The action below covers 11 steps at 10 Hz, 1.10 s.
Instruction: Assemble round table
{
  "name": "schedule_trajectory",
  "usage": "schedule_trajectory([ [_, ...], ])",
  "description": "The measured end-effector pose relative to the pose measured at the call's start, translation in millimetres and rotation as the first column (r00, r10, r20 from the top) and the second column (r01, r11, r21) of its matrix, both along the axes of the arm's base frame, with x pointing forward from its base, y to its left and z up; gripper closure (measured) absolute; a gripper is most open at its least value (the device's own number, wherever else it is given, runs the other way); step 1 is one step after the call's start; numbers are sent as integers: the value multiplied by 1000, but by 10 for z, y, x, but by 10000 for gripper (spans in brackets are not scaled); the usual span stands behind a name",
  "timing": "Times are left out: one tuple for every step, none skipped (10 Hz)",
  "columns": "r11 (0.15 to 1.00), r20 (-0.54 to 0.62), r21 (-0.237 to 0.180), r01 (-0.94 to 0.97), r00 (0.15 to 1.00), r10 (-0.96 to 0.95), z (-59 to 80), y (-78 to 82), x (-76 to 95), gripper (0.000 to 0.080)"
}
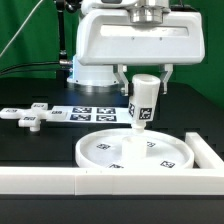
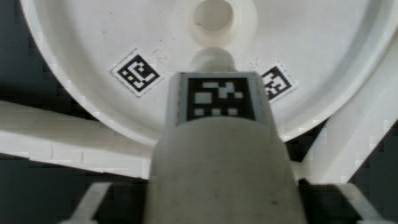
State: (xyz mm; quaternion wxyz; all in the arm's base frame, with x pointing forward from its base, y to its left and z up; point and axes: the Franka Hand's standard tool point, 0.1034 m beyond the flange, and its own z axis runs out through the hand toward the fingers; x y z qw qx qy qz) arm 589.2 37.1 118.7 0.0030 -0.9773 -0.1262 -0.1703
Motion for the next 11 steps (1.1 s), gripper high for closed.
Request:
schedule_trajectory([
  [1000, 86, -11, 3, 996, -2, -31, -63, -59, 390],
  [1000, 67, -9, 3, 998, -3, -117, -38, -180, 390],
  [1000, 67, -9, -1, 998, 2, -121, -11, -185, 390],
  [1000, 62, -9, -4, 998, 4, -152, 1, -212, 390],
  [1000, 58, -9, -4, 998, 5, -170, 4, -232, 390],
  [1000, 57, -9, -6, 998, 7, -172, 15, -235, 390],
  [1000, 57, -8, -9, 998, 10, -174, 31, -237, 390],
  [1000, 56, -9, -10, 998, 10, -179, 29, -239, 390],
  [1000, 53, -10, -11, 999, 11, -198, 27, -246, 390],
  [1000, 48, -10, -11, 999, 11, -224, 26, -257, 390],
  [1000, 44, -10, -11, 999, 11, -245, 26, -264, 390],
])
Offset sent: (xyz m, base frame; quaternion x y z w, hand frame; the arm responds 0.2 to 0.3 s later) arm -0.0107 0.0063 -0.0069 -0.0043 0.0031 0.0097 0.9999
